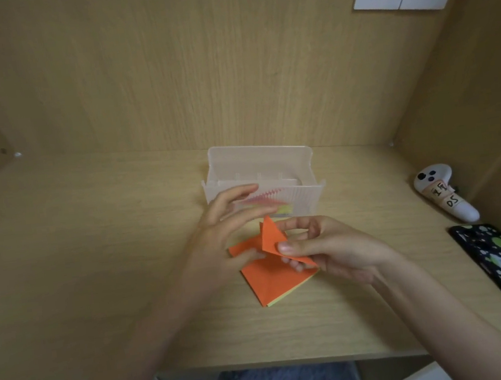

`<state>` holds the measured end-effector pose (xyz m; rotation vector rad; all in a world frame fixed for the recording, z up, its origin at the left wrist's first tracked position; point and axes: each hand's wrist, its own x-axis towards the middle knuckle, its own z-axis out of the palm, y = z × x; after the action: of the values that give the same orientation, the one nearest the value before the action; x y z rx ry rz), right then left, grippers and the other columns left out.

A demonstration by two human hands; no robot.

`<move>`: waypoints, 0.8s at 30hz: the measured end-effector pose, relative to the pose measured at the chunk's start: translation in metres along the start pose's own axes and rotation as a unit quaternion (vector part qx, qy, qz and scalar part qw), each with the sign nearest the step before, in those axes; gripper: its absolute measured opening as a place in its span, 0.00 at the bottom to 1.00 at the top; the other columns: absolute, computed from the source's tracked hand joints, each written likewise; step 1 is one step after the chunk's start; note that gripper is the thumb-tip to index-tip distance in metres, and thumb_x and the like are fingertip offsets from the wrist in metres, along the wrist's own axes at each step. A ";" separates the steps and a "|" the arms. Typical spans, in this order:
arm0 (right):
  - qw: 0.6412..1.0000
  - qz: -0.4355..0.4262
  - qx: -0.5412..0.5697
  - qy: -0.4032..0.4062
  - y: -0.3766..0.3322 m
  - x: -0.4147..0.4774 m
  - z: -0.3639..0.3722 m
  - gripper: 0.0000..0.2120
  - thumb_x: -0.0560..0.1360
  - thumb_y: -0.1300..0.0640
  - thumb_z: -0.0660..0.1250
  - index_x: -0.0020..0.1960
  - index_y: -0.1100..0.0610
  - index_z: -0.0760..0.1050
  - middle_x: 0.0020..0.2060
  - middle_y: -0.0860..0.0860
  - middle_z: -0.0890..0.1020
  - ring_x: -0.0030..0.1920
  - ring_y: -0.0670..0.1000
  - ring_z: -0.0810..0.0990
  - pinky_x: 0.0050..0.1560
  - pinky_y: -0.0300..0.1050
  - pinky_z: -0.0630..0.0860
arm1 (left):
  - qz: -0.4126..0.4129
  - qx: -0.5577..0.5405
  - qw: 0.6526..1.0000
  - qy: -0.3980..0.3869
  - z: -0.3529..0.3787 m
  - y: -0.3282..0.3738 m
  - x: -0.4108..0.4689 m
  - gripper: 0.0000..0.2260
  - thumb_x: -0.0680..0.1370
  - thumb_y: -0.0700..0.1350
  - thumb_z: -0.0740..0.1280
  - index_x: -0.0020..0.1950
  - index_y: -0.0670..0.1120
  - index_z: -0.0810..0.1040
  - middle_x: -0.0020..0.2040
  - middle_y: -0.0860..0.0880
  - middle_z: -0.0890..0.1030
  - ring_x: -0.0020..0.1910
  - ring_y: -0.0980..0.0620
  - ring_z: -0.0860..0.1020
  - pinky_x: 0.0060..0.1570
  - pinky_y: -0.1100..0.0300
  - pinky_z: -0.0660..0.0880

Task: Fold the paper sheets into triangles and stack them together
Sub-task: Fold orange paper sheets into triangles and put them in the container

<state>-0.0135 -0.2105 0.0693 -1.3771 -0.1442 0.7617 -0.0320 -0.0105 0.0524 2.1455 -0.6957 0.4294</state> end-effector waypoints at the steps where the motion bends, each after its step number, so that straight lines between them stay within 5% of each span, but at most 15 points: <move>1: 1.000 0.005 0.007 -0.009 -0.002 0.001 0.001 0.22 0.67 0.66 0.69 0.60 0.63 0.72 0.31 0.54 0.82 0.29 0.45 0.80 0.32 0.34 0.77 | 0.023 0.020 1.000 -0.001 -0.001 -0.002 0.002 0.15 0.70 0.46 0.71 0.56 0.53 0.80 0.66 0.51 0.71 0.67 0.58 0.67 0.67 0.67 0.60; 5: 0.999 -0.005 -0.036 -0.008 -0.009 -0.001 0.002 0.24 0.68 0.62 0.69 0.62 0.65 0.71 0.36 0.56 0.82 0.34 0.48 0.82 0.37 0.37 0.79 | 0.029 0.025 0.999 0.010 -0.002 -0.008 0.008 0.06 0.71 0.49 0.68 0.45 0.52 0.83 0.57 0.56 0.80 0.64 0.57 0.72 0.65 0.63 0.64; 9: 0.955 -0.146 -0.232 0.119 -0.028 -0.001 -0.002 0.16 0.73 0.53 0.65 0.54 0.63 0.77 0.44 0.54 0.82 0.40 0.47 0.80 0.39 0.39 0.77 | -0.097 -0.024 0.994 0.040 -0.002 -0.004 0.020 0.05 0.68 0.50 0.74 0.42 0.54 0.84 0.43 0.59 0.83 0.46 0.64 0.79 0.54 0.61 0.73; 14: 0.915 -0.216 -0.298 0.164 -0.063 0.015 -0.003 0.03 0.70 0.58 0.72 0.43 0.56 0.80 0.35 0.51 0.81 0.33 0.42 0.76 0.34 0.33 0.70 | -0.141 -0.073 0.986 0.047 -0.010 0.003 0.058 0.13 0.67 0.40 0.75 0.41 0.58 0.79 0.36 0.57 0.81 0.37 0.59 0.79 0.45 0.64 0.75; 20: 0.902 -0.180 -0.322 0.223 -0.090 0.064 -0.030 0.04 0.72 0.60 0.71 0.39 0.56 0.78 0.34 0.53 0.79 0.31 0.44 0.76 0.30 0.34 0.72 | -0.208 -0.125 0.970 0.019 -0.011 -0.028 0.108 0.11 0.68 0.36 0.74 0.49 0.45 0.81 0.31 0.57 0.81 0.29 0.68 0.76 0.37 0.76 0.72; 24: 0.918 -0.118 -0.315 0.212 -0.088 0.094 -0.050 0.07 0.72 0.62 0.71 0.46 0.65 0.79 0.33 0.51 0.78 0.29 0.45 0.76 0.31 0.38 0.75 | -0.255 -0.137 0.957 -0.017 -0.007 -0.058 0.125 0.10 0.70 0.35 0.73 0.50 0.41 0.82 0.27 0.56 0.81 0.27 0.66 0.77 0.32 0.74 0.73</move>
<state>0.1189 -0.1990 0.1074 -2.0631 -0.2206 0.1922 0.1017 -0.0167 0.0867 1.9730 -0.1842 0.0145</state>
